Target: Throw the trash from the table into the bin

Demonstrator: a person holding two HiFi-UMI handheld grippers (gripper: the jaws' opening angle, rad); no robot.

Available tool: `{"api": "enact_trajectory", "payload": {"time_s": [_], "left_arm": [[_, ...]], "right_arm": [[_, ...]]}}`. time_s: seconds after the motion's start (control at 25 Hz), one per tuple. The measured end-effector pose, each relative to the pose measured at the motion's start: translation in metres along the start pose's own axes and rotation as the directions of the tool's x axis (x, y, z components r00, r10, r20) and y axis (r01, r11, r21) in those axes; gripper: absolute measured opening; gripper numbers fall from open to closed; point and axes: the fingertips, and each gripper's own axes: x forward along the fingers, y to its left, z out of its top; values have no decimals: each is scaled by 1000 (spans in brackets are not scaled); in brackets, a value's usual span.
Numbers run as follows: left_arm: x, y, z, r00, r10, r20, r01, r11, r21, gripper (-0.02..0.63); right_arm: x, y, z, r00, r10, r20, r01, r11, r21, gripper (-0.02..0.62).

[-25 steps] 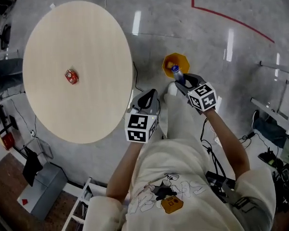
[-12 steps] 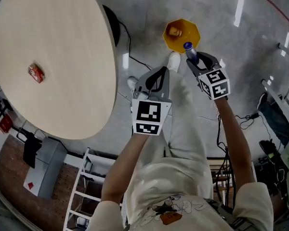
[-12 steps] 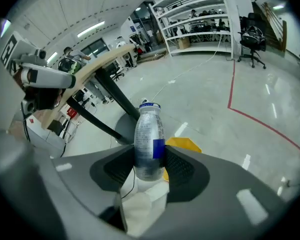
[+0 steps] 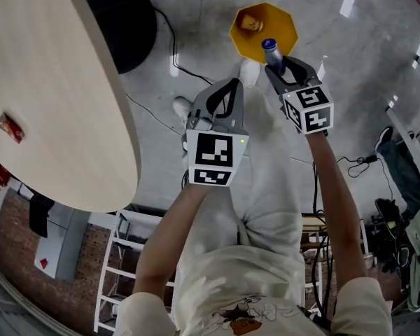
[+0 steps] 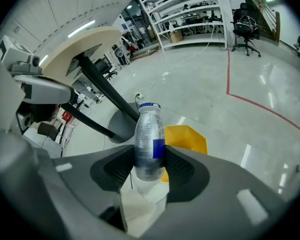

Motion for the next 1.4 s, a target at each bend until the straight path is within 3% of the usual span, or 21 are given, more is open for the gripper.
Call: {"api": "enact_trajectory", "payload": {"time_s": [0.32, 0.52, 0.76, 1.12, 1.24, 1.4], "left_arm": [[65, 17, -24, 999, 21, -28, -19, 998, 64, 6], [105, 37, -49, 999, 45, -21, -42, 991, 126, 6], [151, 63, -84, 996, 64, -54, -58, 992, 112, 6], [165, 78, -91, 997, 72, -42, -66, 990, 125, 6], [159, 75, -84, 997, 63, -37, -58, 989, 137, 6], [160, 74, -79, 997, 66, -47, -59, 988, 140, 6]], "right_arm": [[42, -35, -17, 998, -63, -14, 64, 996, 66, 198], [73, -53, -43, 983, -138, -119, 146, 987, 60, 198], [115, -61, -62, 978, -130, -166, 147, 984, 99, 198], [139, -78, -77, 965, -139, -221, 172, 976, 136, 200], [134, -78, -78, 963, -143, -230, 186, 966, 179, 258], [126, -82, -78, 964, -149, -221, 195, 959, 204, 270]]}}
